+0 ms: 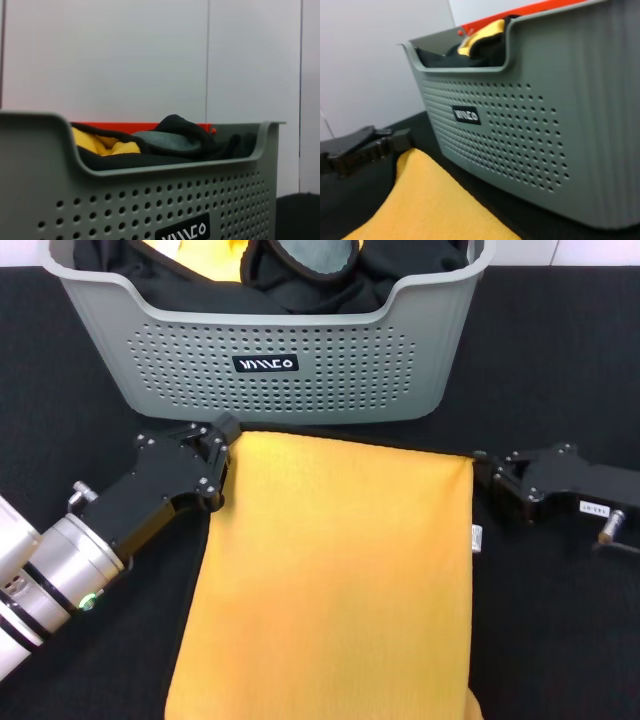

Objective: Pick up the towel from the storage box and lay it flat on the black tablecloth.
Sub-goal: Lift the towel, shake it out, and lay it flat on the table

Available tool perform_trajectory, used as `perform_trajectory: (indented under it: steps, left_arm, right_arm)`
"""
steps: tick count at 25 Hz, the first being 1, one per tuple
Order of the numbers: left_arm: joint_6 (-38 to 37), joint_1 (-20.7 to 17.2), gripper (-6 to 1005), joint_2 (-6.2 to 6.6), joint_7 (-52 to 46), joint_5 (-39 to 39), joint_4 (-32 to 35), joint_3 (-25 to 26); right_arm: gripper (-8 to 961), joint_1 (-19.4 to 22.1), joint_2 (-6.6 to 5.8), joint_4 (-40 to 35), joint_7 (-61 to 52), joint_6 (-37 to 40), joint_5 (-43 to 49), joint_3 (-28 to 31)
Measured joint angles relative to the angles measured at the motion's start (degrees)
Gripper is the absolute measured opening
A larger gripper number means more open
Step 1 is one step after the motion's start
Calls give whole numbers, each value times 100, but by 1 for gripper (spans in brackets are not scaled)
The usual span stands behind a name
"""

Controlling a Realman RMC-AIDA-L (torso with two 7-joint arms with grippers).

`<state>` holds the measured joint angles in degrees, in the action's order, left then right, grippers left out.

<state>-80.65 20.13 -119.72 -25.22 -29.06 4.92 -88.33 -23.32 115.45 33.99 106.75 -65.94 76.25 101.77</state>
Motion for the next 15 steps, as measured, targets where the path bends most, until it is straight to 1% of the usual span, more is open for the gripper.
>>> perform_trajectory:
  steps: [3,9,11,15]
  left_arm:
    - [56,14,5,-14,330,14,0,0]
    - [73,0,5,-23,767,251,0,0]
    - [76,-13,6,-24,880,291,2,0]
    - [128,-35,8,-25,1126,448,5,1]
  right_arm:
    - [123,-125,22,-16,2,244,-51,-166]
    - [127,-405,30,28,88,886,-492,-1034]
    - [129,-490,30,41,90,987,-591,-1198]
    - [131,-570,30,65,88,1172,-704,-1250]
